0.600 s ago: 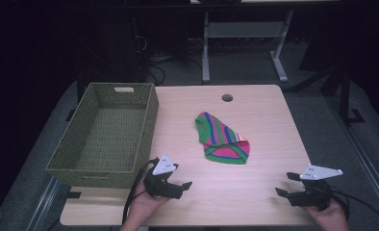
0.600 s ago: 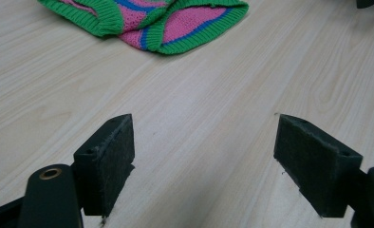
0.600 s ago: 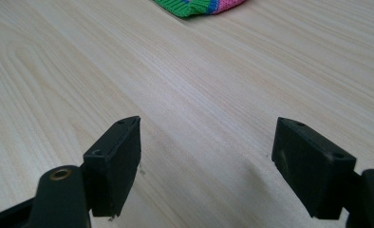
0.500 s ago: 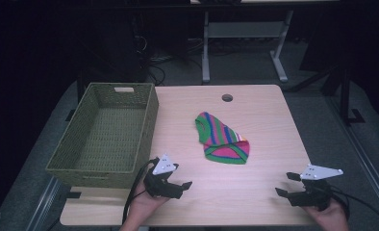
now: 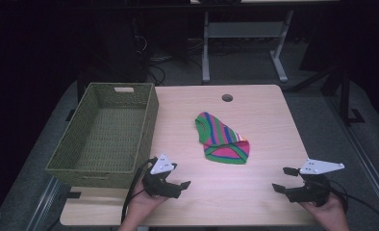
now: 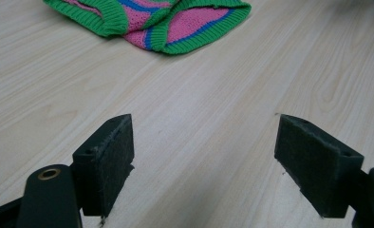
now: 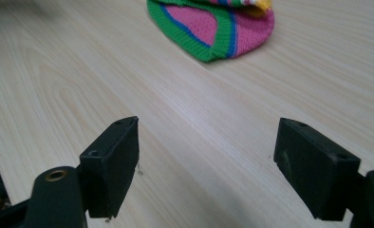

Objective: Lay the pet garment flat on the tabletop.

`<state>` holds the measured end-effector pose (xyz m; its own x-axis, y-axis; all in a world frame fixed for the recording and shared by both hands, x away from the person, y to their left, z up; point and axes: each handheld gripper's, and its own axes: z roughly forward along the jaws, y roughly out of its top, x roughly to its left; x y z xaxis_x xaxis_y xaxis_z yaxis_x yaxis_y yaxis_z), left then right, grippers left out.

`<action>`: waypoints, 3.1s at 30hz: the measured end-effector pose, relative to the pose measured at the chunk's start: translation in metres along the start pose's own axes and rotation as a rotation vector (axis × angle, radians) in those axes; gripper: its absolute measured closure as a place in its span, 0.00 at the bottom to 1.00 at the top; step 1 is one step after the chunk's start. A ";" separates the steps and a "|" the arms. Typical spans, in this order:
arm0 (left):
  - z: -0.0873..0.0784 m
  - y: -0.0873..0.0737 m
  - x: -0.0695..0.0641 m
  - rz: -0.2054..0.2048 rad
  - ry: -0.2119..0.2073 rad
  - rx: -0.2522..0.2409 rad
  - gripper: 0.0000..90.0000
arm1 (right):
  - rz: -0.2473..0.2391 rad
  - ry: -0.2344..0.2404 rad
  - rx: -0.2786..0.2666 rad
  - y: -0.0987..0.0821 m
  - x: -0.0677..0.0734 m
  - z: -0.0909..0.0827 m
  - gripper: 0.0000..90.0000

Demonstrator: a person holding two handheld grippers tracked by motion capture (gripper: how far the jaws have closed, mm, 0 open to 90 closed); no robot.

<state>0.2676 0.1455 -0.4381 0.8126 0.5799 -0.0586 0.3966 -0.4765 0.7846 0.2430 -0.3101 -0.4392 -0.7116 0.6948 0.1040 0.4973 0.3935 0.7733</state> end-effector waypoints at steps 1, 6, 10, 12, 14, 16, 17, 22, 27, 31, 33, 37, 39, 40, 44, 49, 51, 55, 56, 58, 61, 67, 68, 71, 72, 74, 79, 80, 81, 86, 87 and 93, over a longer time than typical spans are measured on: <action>0.000 0.000 0.000 0.000 0.000 0.000 0.23 | 0.000 0.000 0.000 0.000 0.000 0.000 0.25; 0.002 0.000 0.000 -0.002 -0.003 0.008 0.23 | 0.008 0.021 0.031 0.024 -0.003 0.002 0.22; 0.002 0.000 0.000 -0.004 -0.005 0.004 0.23 | -0.018 0.033 0.044 0.040 -0.005 0.003 0.21; 0.002 -0.001 0.001 0.005 -0.009 0.018 0.23 | -0.014 0.045 0.047 0.054 -0.005 0.003 0.21; 0.002 -0.001 0.001 -0.002 -0.010 0.013 0.23 | -0.016 0.049 0.048 0.057 -0.005 0.005 0.21; 0.002 -0.001 0.001 -0.001 -0.010 0.011 0.23 | -0.022 0.057 0.070 0.069 -0.005 0.010 0.21; 0.002 -0.001 0.001 -0.001 -0.010 0.011 0.23 | -0.022 0.057 0.070 0.069 -0.005 0.010 0.21; 0.001 0.000 0.000 0.000 -0.009 0.008 0.23 | -0.060 0.069 0.106 0.092 -0.007 0.022 0.21; 0.001 0.001 0.001 0.011 -0.008 0.006 0.23 | -0.072 0.076 0.125 0.108 -0.008 0.030 0.21; 0.002 0.001 0.001 0.020 -0.013 0.010 0.23 | -0.090 0.089 0.139 0.123 -0.011 0.039 0.21; 0.002 0.001 0.000 0.014 -0.014 0.006 0.23 | -0.096 0.089 0.150 0.130 -0.012 0.044 0.21; 0.000 0.002 0.001 0.016 -0.015 0.010 0.23 | -0.102 0.096 0.166 0.144 -0.015 0.056 0.21; 0.000 0.002 0.002 0.010 -0.014 0.003 0.23 | -0.110 0.097 0.181 0.150 -0.016 0.065 0.21; 0.000 0.002 0.002 0.011 -0.014 0.002 0.23 | -0.120 0.095 0.191 0.155 -0.018 0.073 0.21; 0.000 0.002 0.002 0.008 -0.016 0.001 0.23 | -0.116 0.090 0.211 0.161 -0.022 0.085 0.21; 0.001 0.002 0.002 0.011 -0.021 0.000 0.23 | -0.108 0.093 0.231 0.171 -0.029 0.104 0.22; 0.001 0.002 0.002 0.011 -0.022 -0.001 0.23 | -0.101 0.091 0.243 0.174 -0.031 0.111 0.22; 0.000 0.003 0.002 0.013 -0.022 0.001 0.23 | -0.110 0.085 0.261 0.178 -0.033 0.125 0.22; 0.000 0.003 0.003 0.015 -0.022 0.002 0.23 | -0.106 0.082 0.272 0.179 -0.033 0.132 0.22; 0.000 0.003 0.003 0.020 -0.024 0.011 0.23 | -0.103 0.080 0.287 0.179 -0.033 0.139 0.22; 0.000 0.003 0.002 0.005 -0.026 -0.004 0.23 | -0.114 0.083 0.298 0.181 -0.032 0.148 0.23; 0.000 0.003 0.003 0.005 -0.030 -0.005 0.23 | -0.117 0.079 0.339 0.183 -0.031 0.167 0.23; 0.000 0.003 0.003 0.005 -0.030 -0.005 0.23 | -0.118 0.076 0.341 0.183 -0.031 0.170 0.23; 0.001 0.002 0.003 0.007 -0.033 -0.003 0.23 | -0.118 0.075 0.354 0.183 -0.031 0.177 0.24; 0.001 0.002 0.003 0.007 -0.033 -0.003 0.23 | -0.118 0.075 0.354 0.183 -0.031 0.177 0.24; 0.001 0.002 0.003 0.005 -0.035 -0.002 0.23 | -0.120 0.070 0.367 0.182 -0.032 0.181 0.24; 0.001 0.003 0.002 0.011 -0.034 -0.001 0.23 | -0.129 0.048 0.403 0.178 -0.032 0.194 0.24; 0.001 0.002 0.003 0.009 -0.036 0.002 0.23 | -0.125 0.041 0.411 0.177 -0.032 0.198 0.24; 0.001 0.002 0.003 0.007 -0.037 0.001 0.23 | -0.123 0.040 0.414 0.177 -0.033 0.200 0.24; 0.001 0.002 0.003 0.009 -0.037 0.003 0.23 | -0.113 0.027 0.430 0.175 -0.033 0.205 0.25; 0.001 0.002 0.003 0.006 -0.037 0.001 0.23 | -0.110 0.025 0.445 0.172 -0.033 0.209 0.25; 0.001 0.002 0.003 0.004 -0.036 0.000 0.23 | -0.118 0.005 0.477 0.168 -0.030 0.216 0.24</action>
<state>0.2711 0.1457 -0.4373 0.8289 0.5540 -0.0776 0.3933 -0.4785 0.7851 0.4553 -0.1348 -0.4473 -0.7787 0.6263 0.0365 0.5838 0.7021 0.4077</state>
